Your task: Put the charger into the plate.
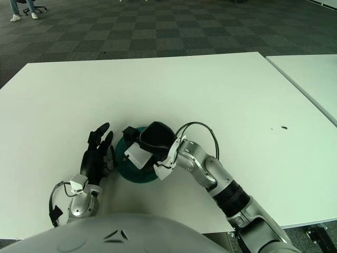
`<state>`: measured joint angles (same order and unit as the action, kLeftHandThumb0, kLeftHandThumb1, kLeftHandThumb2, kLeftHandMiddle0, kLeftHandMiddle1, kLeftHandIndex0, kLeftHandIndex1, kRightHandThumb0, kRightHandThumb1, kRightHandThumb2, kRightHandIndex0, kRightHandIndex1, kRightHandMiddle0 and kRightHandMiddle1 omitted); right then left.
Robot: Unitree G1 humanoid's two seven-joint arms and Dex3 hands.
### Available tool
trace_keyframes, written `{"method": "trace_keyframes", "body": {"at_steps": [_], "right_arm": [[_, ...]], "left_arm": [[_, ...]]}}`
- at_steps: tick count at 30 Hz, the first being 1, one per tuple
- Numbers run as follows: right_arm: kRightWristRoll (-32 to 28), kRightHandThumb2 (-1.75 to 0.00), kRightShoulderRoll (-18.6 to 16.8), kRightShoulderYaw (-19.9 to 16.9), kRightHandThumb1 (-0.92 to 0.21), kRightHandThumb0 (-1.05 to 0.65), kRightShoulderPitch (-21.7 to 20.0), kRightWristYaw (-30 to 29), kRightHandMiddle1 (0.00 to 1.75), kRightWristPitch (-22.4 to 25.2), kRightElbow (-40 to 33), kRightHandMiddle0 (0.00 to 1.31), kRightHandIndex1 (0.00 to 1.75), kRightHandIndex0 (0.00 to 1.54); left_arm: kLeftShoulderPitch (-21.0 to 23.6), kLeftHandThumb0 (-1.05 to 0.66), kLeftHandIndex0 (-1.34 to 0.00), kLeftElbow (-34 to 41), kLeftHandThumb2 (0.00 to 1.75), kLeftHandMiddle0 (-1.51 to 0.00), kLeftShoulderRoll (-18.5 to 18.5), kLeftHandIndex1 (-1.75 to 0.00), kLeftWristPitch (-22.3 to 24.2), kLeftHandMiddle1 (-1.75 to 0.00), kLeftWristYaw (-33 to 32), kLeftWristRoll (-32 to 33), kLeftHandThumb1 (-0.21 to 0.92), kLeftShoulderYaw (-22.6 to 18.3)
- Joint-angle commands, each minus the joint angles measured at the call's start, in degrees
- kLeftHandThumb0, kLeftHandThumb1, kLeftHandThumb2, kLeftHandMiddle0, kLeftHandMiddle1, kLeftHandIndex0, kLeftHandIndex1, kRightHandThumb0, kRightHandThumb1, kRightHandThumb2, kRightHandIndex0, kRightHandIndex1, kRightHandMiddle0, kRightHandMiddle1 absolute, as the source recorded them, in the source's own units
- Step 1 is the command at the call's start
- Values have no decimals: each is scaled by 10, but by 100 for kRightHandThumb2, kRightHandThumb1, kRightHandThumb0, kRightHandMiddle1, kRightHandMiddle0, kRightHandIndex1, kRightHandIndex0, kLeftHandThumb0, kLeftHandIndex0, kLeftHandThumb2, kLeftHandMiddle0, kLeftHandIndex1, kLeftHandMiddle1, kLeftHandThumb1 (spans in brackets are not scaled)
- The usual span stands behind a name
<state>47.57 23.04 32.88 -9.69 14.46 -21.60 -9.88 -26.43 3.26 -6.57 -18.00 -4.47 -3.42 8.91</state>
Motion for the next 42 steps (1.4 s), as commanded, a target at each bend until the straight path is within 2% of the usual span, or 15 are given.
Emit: {"method": "trace_keyframes", "body": {"at_steps": [1,10,17,20,22,25,28,34,37,41,42], "right_arm": [[6,-119,-5,-3,-42,-45,1,4,175,9,3,53,175,106],[15,-116,-2,7,-44,-44,-6,12,175,3,16,52,175,103],[22,-106,-3,9,-52,-42,-6,9,175,4,20,46,175,99],[31,-99,-1,6,-57,-41,-10,-3,175,0,23,42,175,92],[30,-84,-1,4,-68,-39,-12,-8,175,-4,27,35,175,82],[29,-62,-2,1,-81,-37,-12,-12,171,-7,30,30,175,70],[34,-51,-1,-1,-88,-36,-10,-16,169,-6,27,28,175,63],[38,-48,2,-4,-92,-36,-10,-24,170,-8,24,24,175,50],[38,-51,3,-5,-92,-36,-13,-24,173,-9,26,21,166,42],[35,-52,2,-8,-92,-36,-19,-22,174,-10,30,19,163,36],[33,-57,1,-9,-92,-46,-18,-22,153,-9,30,16,159,33]], "left_arm": [[-2,-91,0,-16,97,-37,6,-75,22,-1,0,-2,92,-3],[-1,-87,0,-19,94,-39,2,-79,21,-2,-5,-5,92,-4],[2,-87,0,-24,94,-41,1,-82,17,-2,-11,-8,92,-5],[3,-87,0,-28,95,-41,0,-83,14,-2,-15,-11,92,-6],[3,-87,0,-30,97,-39,0,-83,16,-1,-18,-15,92,-6],[4,-87,0,-31,98,-37,1,-82,18,0,-19,-17,92,-5],[6,-88,0,-35,99,-37,2,-81,15,0,-18,-17,92,-6],[8,-91,0,-37,100,-34,2,-76,18,0,-20,-19,92,-7],[8,-92,0,-38,100,-33,1,-75,19,0,-25,-23,92,-7],[8,-93,0,-40,100,-35,2,-74,9,-1,-30,-29,92,-7],[8,-93,0,-41,99,-36,2,-75,7,-2,-30,-30,92,-6]]}}
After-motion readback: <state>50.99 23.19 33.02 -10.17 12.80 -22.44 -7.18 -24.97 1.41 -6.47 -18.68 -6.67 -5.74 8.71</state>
